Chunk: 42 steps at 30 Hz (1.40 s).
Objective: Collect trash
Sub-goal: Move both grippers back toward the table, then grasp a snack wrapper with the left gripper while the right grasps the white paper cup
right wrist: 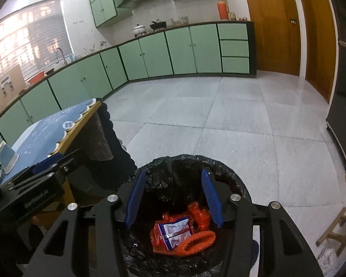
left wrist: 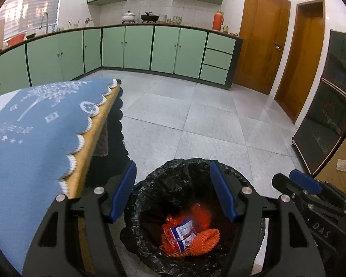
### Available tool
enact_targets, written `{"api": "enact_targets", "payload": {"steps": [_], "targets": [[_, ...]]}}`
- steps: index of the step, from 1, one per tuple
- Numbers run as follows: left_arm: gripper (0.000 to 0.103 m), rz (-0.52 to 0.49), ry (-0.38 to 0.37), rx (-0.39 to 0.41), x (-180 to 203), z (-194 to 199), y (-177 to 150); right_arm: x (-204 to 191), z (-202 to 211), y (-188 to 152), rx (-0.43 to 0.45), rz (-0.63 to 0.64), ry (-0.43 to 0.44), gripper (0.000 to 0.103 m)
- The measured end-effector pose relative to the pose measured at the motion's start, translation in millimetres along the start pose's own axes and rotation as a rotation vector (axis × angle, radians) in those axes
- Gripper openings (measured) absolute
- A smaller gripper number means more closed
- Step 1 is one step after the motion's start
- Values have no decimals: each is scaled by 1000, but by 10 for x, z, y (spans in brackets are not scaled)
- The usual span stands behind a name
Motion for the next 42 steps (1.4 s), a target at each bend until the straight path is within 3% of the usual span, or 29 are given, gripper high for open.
{"api": "enact_targets", "payload": {"steps": [7, 11, 17, 24, 26, 33, 42], "targets": [[64, 34, 21, 59, -270, 528, 90, -460, 295, 57, 26, 47, 38, 51], [64, 59, 81, 97, -626, 951, 68, -923, 480, 73, 47, 90, 99, 51], [64, 104, 251, 114, -1413, 1596, -220, -1787, 545, -123, 34, 160, 216, 51], [65, 153, 528, 76, -2457, 2240, -755, -2905, 348, -542, -26, 272, 358, 51], [66, 175, 558, 67, -2677, 2358, -859, -3138, 281, -639, -43, 296, 380, 53], [73, 255, 508, 53, -3089, 2329, -972, -3606, 104, -913, -92, 332, 419, 54], [74, 310, 437, 31, -3359, 2045, -973, -3844, -179, -910, -125, 350, 424, 55]]}}
Point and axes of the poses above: each gripper's, at about its wrist camera, not at the fingertips, and z roughly against the way its jaws point, x to its right, y to its top, the point moved 4 cm from there along -z, roughly the way its jaws point, and after that the axes turned 15 degrees about -z, right-handed, at the moved point
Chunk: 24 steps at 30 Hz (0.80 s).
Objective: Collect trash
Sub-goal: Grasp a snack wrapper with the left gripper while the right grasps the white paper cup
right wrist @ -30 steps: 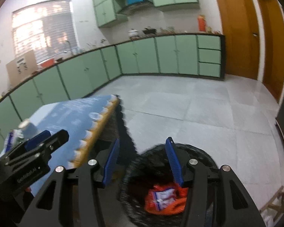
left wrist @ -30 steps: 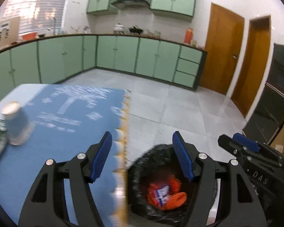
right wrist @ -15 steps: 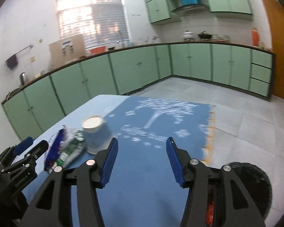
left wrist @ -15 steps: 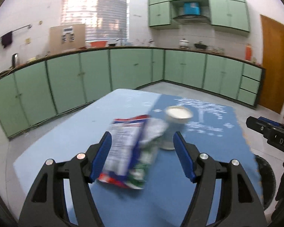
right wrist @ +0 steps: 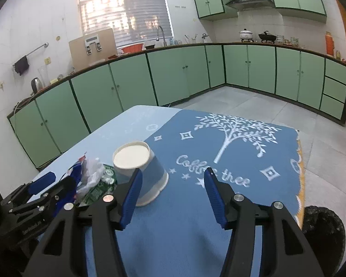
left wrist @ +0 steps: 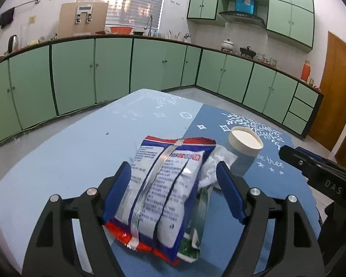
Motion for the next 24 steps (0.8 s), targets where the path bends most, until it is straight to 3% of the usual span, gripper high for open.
{"api": "enact_targets", "payload": {"steps": [2, 5, 10, 23, 24], "targets": [[73, 10, -2, -4, -33, -40, -9, -65, -69, 25, -3, 9, 12, 58], [49, 35, -17, -23, -113, -140, 0, -142, -125, 25, -7, 22, 28, 64], [26, 38, -26, -4, -131, -125, -5, -268, -213, -29, -25, 41, 45, 71], [23, 80, -58, 69, -247, 85, -41, -449, -582, -77, -88, 30, 32, 71], [22, 82, -59, 74, -253, 99, -44, -444, -605, -78, -96, 22, 37, 67]]}}
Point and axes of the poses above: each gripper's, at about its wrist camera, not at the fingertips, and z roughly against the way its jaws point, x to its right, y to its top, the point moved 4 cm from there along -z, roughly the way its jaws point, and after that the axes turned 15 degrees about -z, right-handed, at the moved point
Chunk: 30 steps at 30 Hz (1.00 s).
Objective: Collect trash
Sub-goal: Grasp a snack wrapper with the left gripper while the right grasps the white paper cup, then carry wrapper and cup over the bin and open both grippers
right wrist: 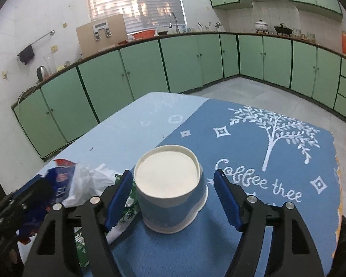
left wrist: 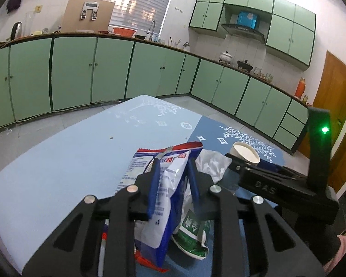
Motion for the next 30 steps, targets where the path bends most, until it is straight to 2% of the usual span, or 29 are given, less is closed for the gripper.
{"api": "enact_targets", "payload": {"steps": [2, 6, 17, 21, 30], "targets": [[22, 9, -3, 9, -18, 28, -9, 7, -6, 8, -10, -10, 14, 60], [20, 19, 7, 26, -53, 77, -7, 3, 49, 5, 3, -6, 34, 58], [14, 16, 27, 68, 33, 270, 65, 213, 521, 119, 80, -29, 43, 57], [9, 6, 19, 70, 106, 291, 75, 348, 700, 133, 92, -49, 42, 57], [7, -31, -31, 106, 461, 465, 111, 605, 1130, 50, 124, -60, 32, 57]]}}
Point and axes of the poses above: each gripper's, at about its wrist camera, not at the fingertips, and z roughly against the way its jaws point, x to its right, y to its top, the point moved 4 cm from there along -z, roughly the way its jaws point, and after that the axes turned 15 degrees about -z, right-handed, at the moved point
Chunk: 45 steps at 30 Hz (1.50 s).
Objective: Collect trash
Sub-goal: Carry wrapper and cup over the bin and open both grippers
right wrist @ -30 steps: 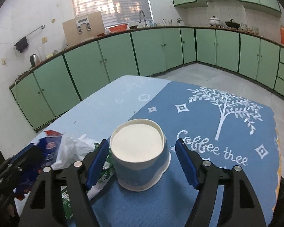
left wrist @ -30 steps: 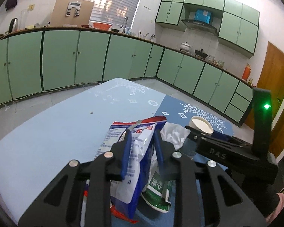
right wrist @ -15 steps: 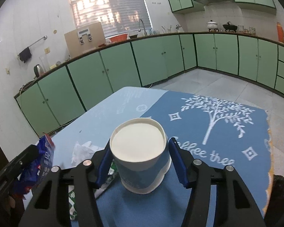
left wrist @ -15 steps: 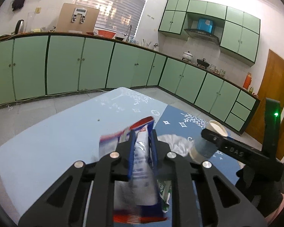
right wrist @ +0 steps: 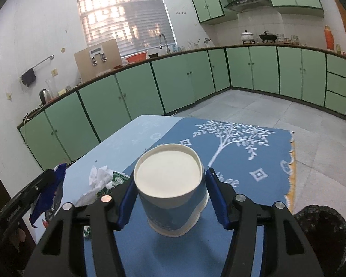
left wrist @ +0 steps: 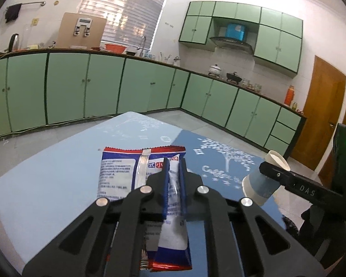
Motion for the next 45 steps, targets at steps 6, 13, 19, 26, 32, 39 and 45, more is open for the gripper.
{"api": "enact_targets", "payload": {"steps": [6, 13, 19, 26, 32, 39, 45], "targets": [[7, -35, -76, 39, 407, 108, 101, 212, 396, 47, 55, -12, -15, 57], [7, -73, -231, 89, 1129, 151, 210, 717, 946, 188, 130, -56, -78, 57], [7, -120, -367, 74, 1954, -10, 144, 1360, 1371, 224, 187, -105, -208, 57], [6, -158, -489, -5, 2820, -369, -114, 2185, 1610, 66, 193, -179, -350, 57], [6, -207, -535, -77, 3325, -689, -423, 2756, 1576, -169, 152, -235, -426, 57], [7, -260, -560, -97, 3734, -980, -601, 3081, 1527, -254, 146, -254, -459, 58], [9, -267, -596, -147, 3865, -1256, -720, 3358, 1535, -319, 134, -308, -459, 59]]}}
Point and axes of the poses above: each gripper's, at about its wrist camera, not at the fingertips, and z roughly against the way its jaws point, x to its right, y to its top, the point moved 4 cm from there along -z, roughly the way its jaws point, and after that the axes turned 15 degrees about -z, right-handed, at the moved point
